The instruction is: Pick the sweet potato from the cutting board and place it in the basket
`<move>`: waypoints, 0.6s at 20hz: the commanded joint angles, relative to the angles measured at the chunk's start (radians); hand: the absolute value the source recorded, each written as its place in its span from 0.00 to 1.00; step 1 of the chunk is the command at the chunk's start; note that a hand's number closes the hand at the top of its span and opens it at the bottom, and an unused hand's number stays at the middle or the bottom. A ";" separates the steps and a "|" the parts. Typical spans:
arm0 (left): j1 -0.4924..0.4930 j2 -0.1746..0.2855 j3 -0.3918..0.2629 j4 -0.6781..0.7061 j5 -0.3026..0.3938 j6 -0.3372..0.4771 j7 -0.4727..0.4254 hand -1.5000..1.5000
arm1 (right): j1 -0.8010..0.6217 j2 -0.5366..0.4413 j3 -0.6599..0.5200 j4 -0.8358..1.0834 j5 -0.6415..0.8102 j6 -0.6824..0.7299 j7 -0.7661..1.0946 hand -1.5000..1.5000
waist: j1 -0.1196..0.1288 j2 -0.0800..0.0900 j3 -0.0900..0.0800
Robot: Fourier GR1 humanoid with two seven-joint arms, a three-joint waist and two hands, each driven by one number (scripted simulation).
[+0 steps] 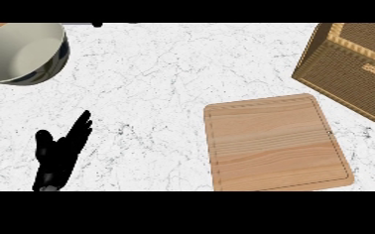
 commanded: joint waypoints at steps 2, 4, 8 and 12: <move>0.040 0.006 -0.005 0.026 0.001 -0.009 0.072 0.50 | -0.004 -0.069 -0.043 0.138 -0.028 -0.047 -0.080 1.00 | 0.011 0.012 -0.011; 0.055 -0.044 -0.037 0.010 -0.030 0.038 0.064 0.50 | 0.048 -0.054 -0.055 0.144 -0.062 -0.082 -0.133 1.00 | 0.007 0.010 -0.011; 0.040 -0.040 -0.020 0.076 -0.027 0.002 0.013 0.50 | 0.031 -0.099 -0.126 0.238 -0.119 -0.165 -0.204 1.00 | 0.013 0.014 -0.011; 0.039 -0.027 -0.017 0.037 -0.020 0.001 0.074 0.50 | 0.085 -0.103 -0.224 0.232 -0.248 -0.224 -0.301 1.00 | 0.004 0.012 -0.010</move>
